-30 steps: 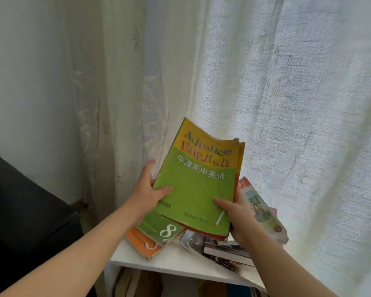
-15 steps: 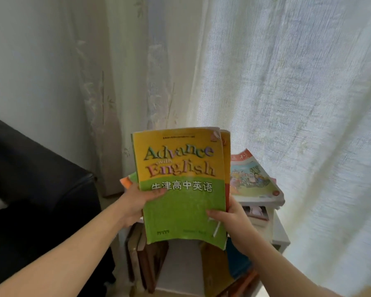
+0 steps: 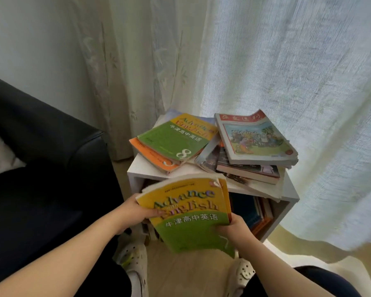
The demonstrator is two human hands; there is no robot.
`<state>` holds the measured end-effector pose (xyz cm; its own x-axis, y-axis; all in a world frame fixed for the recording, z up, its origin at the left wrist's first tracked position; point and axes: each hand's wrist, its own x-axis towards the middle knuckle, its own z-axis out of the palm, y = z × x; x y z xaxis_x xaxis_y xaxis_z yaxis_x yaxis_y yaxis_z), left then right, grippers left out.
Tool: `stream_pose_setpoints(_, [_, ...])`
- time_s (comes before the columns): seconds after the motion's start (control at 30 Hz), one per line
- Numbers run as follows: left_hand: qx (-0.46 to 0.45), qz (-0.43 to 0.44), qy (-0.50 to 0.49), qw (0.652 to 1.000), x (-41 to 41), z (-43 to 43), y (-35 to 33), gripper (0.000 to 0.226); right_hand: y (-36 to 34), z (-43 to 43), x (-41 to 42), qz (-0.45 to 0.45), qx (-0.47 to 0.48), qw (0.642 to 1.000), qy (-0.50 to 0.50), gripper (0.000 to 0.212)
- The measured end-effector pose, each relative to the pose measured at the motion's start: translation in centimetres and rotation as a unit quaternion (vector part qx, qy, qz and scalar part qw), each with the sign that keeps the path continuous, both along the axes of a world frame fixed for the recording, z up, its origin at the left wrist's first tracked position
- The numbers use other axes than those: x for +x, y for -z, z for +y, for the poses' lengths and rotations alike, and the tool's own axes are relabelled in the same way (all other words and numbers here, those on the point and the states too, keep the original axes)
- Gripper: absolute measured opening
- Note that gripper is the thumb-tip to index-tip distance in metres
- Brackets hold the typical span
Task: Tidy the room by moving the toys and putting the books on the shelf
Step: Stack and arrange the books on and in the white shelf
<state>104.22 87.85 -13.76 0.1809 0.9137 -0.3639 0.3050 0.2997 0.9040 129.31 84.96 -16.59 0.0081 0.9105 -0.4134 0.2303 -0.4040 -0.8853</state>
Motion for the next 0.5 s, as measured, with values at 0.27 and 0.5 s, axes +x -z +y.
stream_pose_setpoints(0.27, [0.044,0.217,0.025,0.975,3.3,0.1,4.2,0.01,4.6,1.0,1.0,-0.136,-0.121,0.983,0.02,0.01])
stream_pose_setpoints(0.5, [0.035,0.326,-0.006,0.945,4.9,0.3,6.3,0.025,4.6,1.7,0.7,-0.133,-0.158,0.978,0.022,0.014])
